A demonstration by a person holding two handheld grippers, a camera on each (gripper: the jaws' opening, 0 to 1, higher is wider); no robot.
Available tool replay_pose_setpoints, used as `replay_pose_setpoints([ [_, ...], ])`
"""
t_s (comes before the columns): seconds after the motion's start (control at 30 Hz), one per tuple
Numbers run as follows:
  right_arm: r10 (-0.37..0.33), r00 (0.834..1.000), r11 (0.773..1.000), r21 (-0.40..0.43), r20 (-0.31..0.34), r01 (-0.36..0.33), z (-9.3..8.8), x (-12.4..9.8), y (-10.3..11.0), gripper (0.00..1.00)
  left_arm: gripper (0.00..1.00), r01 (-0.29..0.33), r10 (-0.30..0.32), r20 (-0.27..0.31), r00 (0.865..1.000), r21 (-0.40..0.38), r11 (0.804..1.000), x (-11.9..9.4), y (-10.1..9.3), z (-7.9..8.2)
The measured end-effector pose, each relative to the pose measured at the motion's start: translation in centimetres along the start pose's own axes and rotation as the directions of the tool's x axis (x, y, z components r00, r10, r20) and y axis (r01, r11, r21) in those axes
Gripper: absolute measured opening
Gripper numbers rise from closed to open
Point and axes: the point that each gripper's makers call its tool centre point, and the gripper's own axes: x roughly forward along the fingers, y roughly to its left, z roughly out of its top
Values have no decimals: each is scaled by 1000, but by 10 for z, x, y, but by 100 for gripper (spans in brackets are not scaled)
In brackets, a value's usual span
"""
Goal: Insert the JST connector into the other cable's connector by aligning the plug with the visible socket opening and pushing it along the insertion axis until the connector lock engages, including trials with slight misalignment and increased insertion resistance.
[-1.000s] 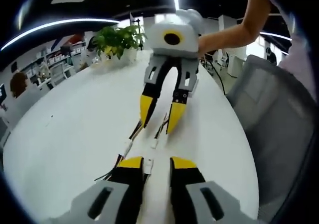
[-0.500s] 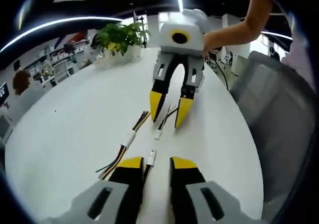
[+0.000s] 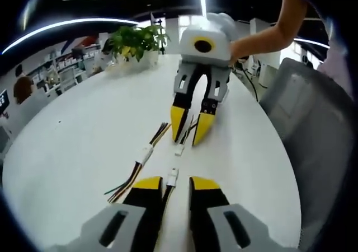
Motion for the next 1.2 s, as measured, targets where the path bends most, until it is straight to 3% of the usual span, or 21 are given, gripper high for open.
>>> replay_pose_setpoints([
  [0.2,1,1000,999,41,23,-2,-1,3,-3,8,11,4,-4,12,1000,-19,1000,2,-1,0],
  [0.27,-1,1000,999,40,25,0,-3,4,-10,7,11,4,-3,15,1000,-20,1000,3,-1,0],
  [1.2,19,998,998,58,53,-22,3,6,-7,4,0,7,-3,81,997,-57,998,4,3,2],
])
